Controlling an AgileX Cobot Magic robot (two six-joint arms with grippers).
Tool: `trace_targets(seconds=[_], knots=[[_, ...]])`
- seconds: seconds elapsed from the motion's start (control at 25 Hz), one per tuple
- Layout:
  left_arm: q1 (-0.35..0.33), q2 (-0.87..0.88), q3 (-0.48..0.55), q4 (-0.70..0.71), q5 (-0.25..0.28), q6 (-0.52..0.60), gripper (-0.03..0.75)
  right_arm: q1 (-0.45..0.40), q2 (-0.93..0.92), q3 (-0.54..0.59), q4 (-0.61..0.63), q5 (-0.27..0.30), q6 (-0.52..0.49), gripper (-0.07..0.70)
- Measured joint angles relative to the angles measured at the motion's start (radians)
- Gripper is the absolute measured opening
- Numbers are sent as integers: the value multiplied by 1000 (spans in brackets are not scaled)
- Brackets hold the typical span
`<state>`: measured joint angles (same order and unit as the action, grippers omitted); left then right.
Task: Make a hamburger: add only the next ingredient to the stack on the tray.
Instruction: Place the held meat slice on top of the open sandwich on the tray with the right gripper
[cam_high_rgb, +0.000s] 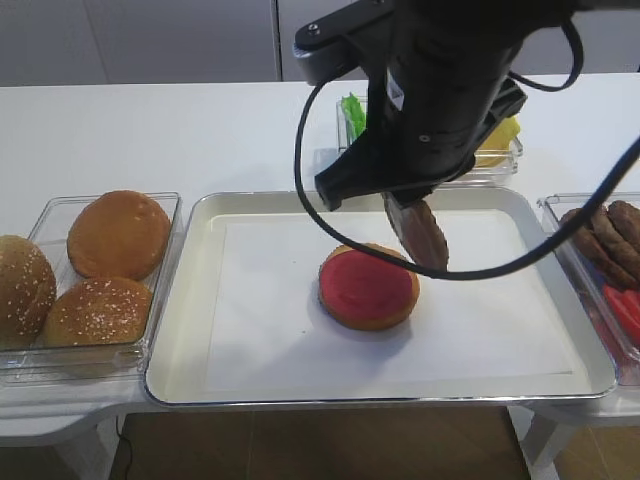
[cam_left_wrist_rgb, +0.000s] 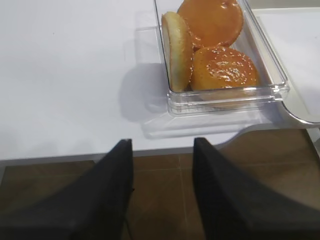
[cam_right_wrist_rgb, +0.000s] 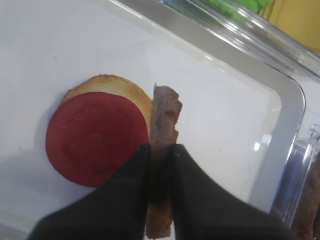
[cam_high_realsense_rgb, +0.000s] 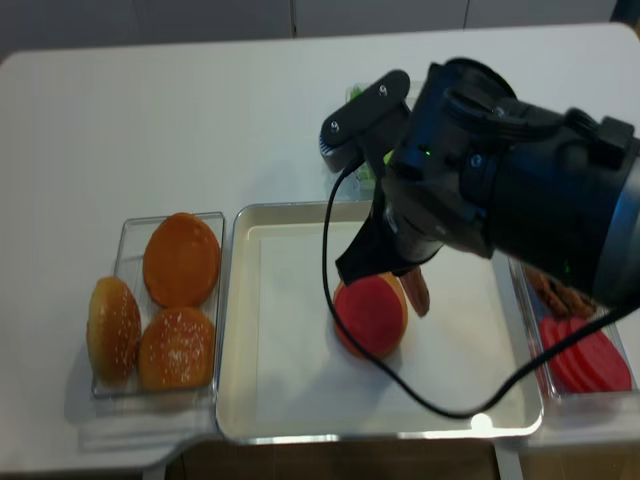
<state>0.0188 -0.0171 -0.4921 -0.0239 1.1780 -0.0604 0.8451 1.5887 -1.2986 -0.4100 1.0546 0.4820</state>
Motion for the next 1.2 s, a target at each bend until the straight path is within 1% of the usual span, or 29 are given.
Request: trace_targets(seconds=[0.44, 0.6, 1.2], knots=[[0, 0, 0, 0, 0, 0, 297, 0, 41, -6, -9, -4, 29, 87], [0, 0, 0, 0, 0, 0, 297, 0, 48, -6, -9, -20, 30, 86], [0, 0, 0, 0, 0, 0, 297, 2, 64, -6, 14, -25, 25, 85]])
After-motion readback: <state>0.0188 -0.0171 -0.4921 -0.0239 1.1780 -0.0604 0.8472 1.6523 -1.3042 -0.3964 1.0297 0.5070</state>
